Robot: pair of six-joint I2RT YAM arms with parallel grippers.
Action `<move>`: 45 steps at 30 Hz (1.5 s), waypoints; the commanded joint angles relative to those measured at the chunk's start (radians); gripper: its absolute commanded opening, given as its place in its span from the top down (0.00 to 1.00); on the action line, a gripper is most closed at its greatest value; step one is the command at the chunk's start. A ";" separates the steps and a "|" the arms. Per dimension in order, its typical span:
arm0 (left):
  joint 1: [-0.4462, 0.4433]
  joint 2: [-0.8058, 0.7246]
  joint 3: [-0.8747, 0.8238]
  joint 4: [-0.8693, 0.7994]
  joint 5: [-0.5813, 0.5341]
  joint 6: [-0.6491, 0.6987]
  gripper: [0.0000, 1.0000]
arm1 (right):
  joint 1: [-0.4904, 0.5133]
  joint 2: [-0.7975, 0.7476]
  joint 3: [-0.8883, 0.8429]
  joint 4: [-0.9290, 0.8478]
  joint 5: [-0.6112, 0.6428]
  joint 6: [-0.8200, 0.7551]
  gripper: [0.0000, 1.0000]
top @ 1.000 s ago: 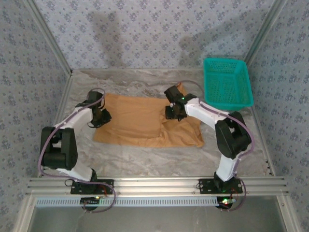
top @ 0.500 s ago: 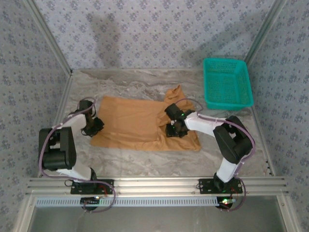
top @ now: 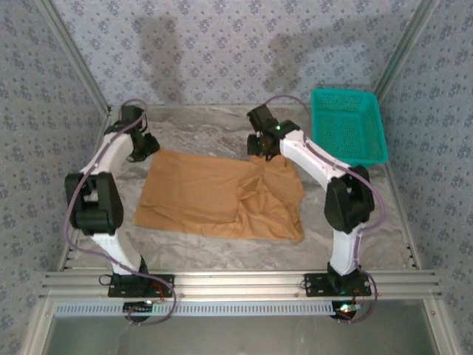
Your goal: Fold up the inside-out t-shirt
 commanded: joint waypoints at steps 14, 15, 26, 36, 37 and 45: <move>0.003 0.555 0.575 -0.266 -0.058 0.066 0.66 | -0.204 0.509 0.479 -0.085 -0.098 -0.050 0.45; 0.003 0.567 0.579 -0.267 -0.065 0.066 0.66 | -0.209 0.533 0.508 -0.083 -0.111 -0.058 0.45; 0.005 0.615 0.576 -0.259 -0.045 0.058 0.81 | -0.257 0.634 0.635 -0.081 -0.213 -0.014 0.74; 0.011 0.580 0.636 -0.287 -0.005 0.051 1.00 | -0.261 0.528 0.663 -0.085 -0.256 -0.020 1.00; 0.011 0.571 0.639 -0.288 -0.002 0.051 1.00 | -0.262 0.513 0.668 -0.090 -0.263 -0.022 1.00; 0.013 0.488 0.605 -0.281 0.016 0.043 1.00 | -0.261 0.416 0.670 -0.098 -0.294 -0.029 1.00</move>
